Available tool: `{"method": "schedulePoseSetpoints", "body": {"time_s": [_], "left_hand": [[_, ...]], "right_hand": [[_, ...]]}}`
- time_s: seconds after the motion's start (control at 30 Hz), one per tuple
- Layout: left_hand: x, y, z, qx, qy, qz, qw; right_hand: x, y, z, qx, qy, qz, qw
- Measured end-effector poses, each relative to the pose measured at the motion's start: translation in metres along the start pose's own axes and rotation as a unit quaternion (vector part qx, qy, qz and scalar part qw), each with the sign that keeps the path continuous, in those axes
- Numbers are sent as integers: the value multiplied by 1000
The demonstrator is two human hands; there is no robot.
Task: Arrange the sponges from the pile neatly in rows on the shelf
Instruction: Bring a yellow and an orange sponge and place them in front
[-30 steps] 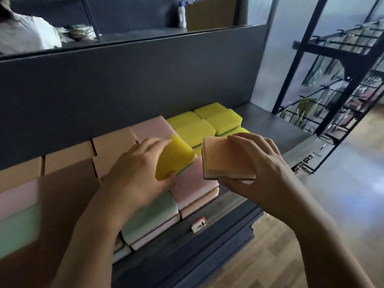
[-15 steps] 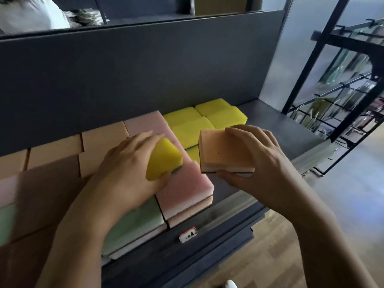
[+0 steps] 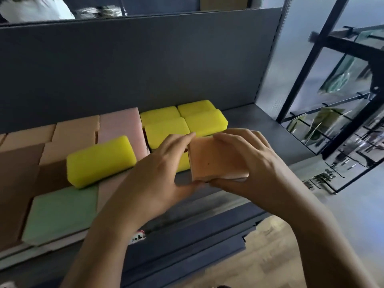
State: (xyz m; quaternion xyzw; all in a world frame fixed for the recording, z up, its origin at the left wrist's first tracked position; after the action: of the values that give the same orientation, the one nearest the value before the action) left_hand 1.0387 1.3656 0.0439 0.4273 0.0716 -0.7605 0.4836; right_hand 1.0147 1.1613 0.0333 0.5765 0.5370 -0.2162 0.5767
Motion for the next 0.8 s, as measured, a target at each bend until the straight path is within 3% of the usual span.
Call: {"method": "schedulePoseSetpoints", "body": {"time_s": [0.43, 0.63, 0.8], "left_hand": [[21, -31, 20, -50, 75, 87, 992], [5, -49, 8, -112, 169, 128, 971], [3, -57, -1, -162, 208, 106, 959]], "right_hand": [[1, -2, 16, -138, 2, -31, 990], [21, 11, 18, -143, 16, -35, 989], [45, 14, 16, -142, 14, -52, 988]]}}
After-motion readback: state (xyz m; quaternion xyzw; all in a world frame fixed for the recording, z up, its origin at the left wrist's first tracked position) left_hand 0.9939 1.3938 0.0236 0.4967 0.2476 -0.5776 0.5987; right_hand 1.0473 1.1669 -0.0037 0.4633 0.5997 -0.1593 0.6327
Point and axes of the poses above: each hand's wrist, its own y-axis towards the middle knuckle, its own x-axis out of the palm, z = x × y, the point moved 2 cm from there along y, towards the middle knuckle, and after that the axes turned 11 degrees about -y, right-handed, at the moved point
